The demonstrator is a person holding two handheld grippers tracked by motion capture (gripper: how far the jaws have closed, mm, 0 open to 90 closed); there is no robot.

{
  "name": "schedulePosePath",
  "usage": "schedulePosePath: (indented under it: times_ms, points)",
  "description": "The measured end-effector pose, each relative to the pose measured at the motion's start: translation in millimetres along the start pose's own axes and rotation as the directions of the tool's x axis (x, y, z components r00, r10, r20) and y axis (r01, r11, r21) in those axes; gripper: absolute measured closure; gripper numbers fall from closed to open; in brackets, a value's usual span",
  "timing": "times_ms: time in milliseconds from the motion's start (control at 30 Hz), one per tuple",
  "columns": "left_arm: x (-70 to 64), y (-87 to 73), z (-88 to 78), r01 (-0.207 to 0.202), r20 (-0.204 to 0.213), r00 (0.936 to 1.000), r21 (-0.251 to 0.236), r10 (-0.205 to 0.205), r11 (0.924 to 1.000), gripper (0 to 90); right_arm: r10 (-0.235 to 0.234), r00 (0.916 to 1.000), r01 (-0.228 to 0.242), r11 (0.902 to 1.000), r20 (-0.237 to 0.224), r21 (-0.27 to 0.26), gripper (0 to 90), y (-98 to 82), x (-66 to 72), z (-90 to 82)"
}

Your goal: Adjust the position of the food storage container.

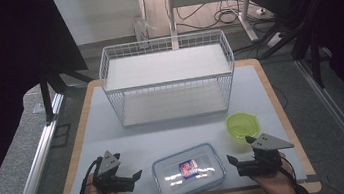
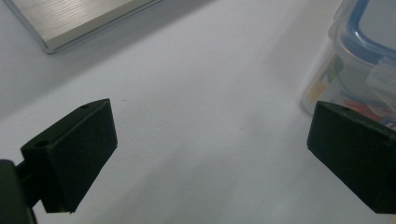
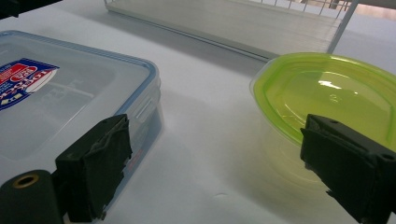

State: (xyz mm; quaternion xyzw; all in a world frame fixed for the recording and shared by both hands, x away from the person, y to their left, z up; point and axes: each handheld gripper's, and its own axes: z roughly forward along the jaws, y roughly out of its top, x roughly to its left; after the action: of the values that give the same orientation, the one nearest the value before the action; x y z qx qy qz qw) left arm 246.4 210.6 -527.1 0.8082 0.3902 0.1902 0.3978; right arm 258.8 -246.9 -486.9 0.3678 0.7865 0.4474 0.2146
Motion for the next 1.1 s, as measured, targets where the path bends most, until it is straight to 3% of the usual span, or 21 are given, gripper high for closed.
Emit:
schedulePosePath:
  times_ms: [267,433,567,700,867,1100]
  points:
    - [0.6,0.1,0.2,0.021,-0.019,0.9996,0.024,-0.020,0.9995,1.0,0.017,0.9996,-0.017,0.9997,-0.021,0.015,11.4,-0.5,-0.3,1.6]
    - [0.3,0.6,-3.5,0.027,0.019,0.9994,-0.001,-0.027,0.9996,0.2,0.019,0.9990,-0.017,0.9993,-0.040,0.034,13.5,-0.7,0.9,4.5]
    - [-2.7,1.2,-6.0,0.022,0.022,0.9995,-0.008,-0.022,0.9997,1.0,0.022,0.9972,-0.019,0.9991,-0.071,0.038,17.3,0.2,1.9,6.3]
    - [-6.0,1.6,-9.2,0.007,0.019,0.9998,-0.018,-0.006,0.9998,5.3,0.024,0.9948,-0.019,0.9987,-0.099,0.048,20.5,1.4,3.7,8.2]
    - [-8.9,2.7,-13.3,0.008,0.047,0.9989,-0.039,-0.006,0.9992,14.0,0.012,0.9934,-0.006,0.9988,-0.114,0.049,25.4,3.3,6.3,9.1]
    - [-22.0,7.1,-18.4,-0.003,0.124,0.9922,-0.054,0.010,0.9985,30.6,0.004,0.9861,0.005,0.9985,-0.166,0.055,39.8,4.8,10.3,8.5]
